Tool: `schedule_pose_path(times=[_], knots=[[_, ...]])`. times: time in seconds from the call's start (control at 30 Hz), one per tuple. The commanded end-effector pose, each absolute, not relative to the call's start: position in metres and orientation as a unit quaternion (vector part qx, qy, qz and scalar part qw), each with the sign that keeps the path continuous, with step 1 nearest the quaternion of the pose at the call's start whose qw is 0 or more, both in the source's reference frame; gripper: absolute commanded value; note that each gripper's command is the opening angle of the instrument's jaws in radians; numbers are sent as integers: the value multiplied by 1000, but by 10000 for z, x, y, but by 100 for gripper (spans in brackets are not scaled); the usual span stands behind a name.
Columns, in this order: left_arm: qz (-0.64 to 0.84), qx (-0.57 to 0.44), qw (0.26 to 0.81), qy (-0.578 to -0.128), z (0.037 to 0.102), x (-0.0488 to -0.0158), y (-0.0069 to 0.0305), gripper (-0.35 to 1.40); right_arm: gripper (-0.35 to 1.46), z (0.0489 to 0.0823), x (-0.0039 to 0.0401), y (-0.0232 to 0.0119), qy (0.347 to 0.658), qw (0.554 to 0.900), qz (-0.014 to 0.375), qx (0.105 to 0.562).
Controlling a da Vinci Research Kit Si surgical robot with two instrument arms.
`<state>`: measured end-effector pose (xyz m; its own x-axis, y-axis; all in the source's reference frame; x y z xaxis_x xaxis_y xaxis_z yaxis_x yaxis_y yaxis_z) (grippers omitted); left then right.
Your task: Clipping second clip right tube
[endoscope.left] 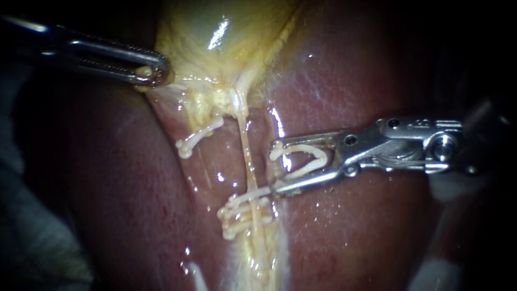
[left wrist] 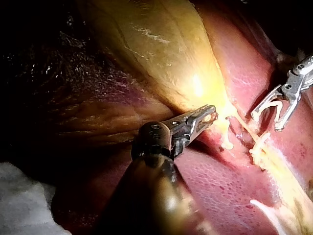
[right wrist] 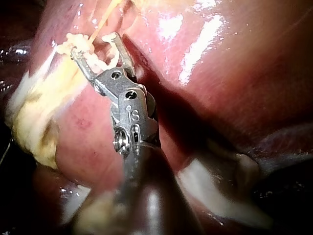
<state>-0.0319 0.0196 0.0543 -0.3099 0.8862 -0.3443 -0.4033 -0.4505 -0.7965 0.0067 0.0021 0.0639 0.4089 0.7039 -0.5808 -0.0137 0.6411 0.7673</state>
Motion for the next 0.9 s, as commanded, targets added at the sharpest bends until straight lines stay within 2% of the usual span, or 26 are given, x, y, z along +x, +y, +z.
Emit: schedule_pose_path(times=[0.03, 0.27, 0.6, 0.9], knots=[[752, -401, 428, -302, 544, -319, 196, -35, 50, 645, 69, 20, 488, 761, 239, 355], [752, -401, 428, -302, 544, -320, 195, -35, 50, 668, 90, 12, 478, 755, 262, 365], [751, -401, 429, -302, 544, -321, 195, -35, 50, 667, 124, 5, 472, 737, 251, 414], [751, -401, 429, -301, 543, -322, 195, -35, 50, 647, 137, -6, 502, 701, 253, 438]])
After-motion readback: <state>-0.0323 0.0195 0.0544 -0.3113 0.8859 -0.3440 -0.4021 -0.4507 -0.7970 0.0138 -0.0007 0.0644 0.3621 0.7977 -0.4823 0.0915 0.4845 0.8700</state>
